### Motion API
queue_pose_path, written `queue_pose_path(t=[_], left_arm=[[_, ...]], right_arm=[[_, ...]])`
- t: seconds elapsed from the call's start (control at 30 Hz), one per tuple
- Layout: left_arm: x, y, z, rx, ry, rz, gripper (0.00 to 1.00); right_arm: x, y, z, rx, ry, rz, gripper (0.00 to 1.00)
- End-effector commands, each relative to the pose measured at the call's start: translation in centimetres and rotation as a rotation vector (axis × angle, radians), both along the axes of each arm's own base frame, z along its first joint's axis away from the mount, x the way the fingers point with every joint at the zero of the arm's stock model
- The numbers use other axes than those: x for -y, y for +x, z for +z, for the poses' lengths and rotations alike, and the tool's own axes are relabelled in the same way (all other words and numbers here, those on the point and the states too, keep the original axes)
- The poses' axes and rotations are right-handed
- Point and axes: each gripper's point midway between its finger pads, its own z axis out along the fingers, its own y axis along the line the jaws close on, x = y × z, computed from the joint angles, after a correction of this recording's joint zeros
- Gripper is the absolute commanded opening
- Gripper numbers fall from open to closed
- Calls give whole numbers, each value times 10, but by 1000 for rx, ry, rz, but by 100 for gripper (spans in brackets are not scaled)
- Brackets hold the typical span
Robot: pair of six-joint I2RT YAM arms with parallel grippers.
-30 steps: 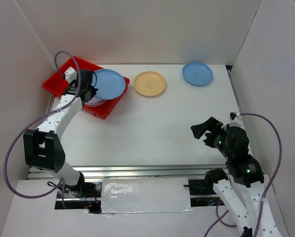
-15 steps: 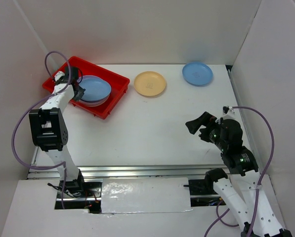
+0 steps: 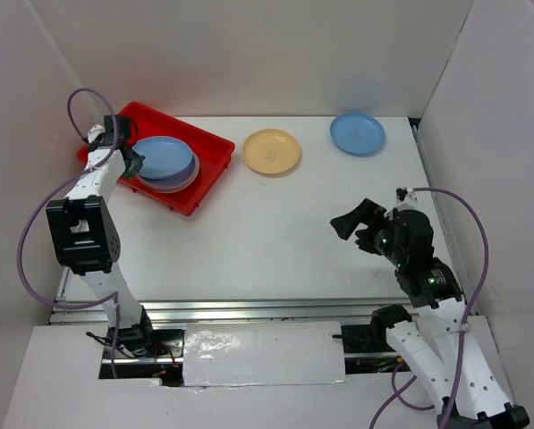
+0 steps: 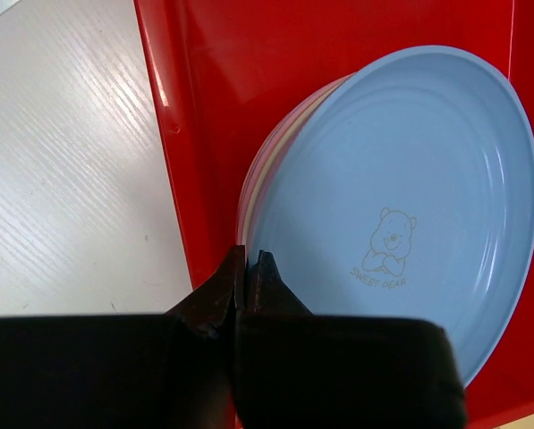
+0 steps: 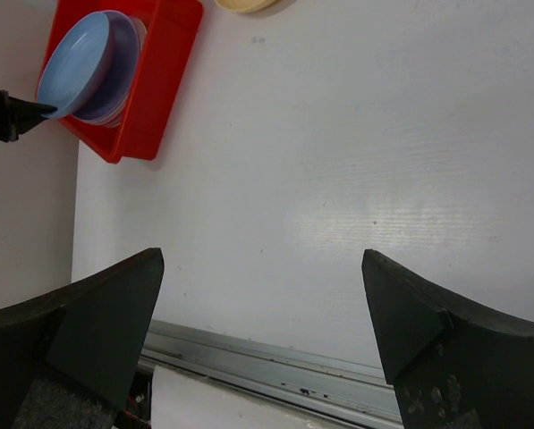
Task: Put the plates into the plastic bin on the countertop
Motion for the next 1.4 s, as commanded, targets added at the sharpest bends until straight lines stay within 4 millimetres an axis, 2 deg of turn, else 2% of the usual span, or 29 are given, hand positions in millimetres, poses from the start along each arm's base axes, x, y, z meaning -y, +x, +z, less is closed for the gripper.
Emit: queue_pose_path(t=[0.0, 0.07, 0.1, 0.27, 0.57, 0.7, 0.77, 0.8, 0.83, 0.87, 0.9, 0.97, 1.0, 1.03, 1.13, 1.23, 1.27, 1.3, 1.33, 1.37], left_arm=[[-5, 13, 41, 108, 22, -4, 0], [-7, 16, 38, 98, 16, -8, 0], [-7, 15, 28, 70, 5, -6, 0], [-10, 20, 1, 26, -20, -2, 0], [-21, 19, -31, -28, -47, 18, 0], [-13, 17, -30, -27, -59, 9, 0], [-11, 18, -10, 21, -36, 8, 0], [-6, 17, -6, 30, -27, -1, 9], [-4, 16, 8, 61, -20, -8, 25], [-3, 14, 12, 67, -22, -2, 39], [-1, 11, 16, 73, -25, -7, 63], [1, 5, 34, 100, -25, -9, 83], [4, 3, 40, 109, -22, -15, 99], [4, -2, 60, 147, -10, -20, 99], [10, -14, 101, 198, 49, -34, 99], [17, -30, 129, 199, 101, -55, 99], [26, -32, 132, 200, 100, -87, 99], [43, -33, 129, 202, 67, -153, 99], [57, -37, 133, 214, 64, -220, 99], [93, -38, 130, 220, 44, -322, 99]], right_arm=[[-4, 4, 8, 43, 9, 21, 100], [-5, 4, 6, 37, 9, 25, 100], [-5, 4, 6, 40, 10, 25, 100], [-5, 3, 5, 37, 5, 27, 100], [-4, 2, 7, 41, -1, 26, 100], [-3, 1, 7, 40, -6, 22, 100], [-2, 0, 8, 45, -10, 21, 100], [-1, 0, 7, 44, -11, 16, 100], [-1, 0, 7, 43, -10, 19, 100], [-1, 0, 8, 47, -11, 19, 100], [-2, 0, 8, 45, -9, 20, 100], [-2, 0, 8, 45, -5, 22, 100], [-3, 1, 8, 46, -3, 24, 100], [-3, 1, 6, 44, -1, 23, 100], [-5, 5, 3, 40, -4, 25, 100], [-8, 16, -9, 17, 0, 23, 100], [-12, 18, -16, 0, 4, 34, 100], [-16, 27, -13, 23, 24, 36, 100], [-19, 36, -24, -8, 28, 36, 100], [-20, 42, -35, -28, 30, 28, 100]])
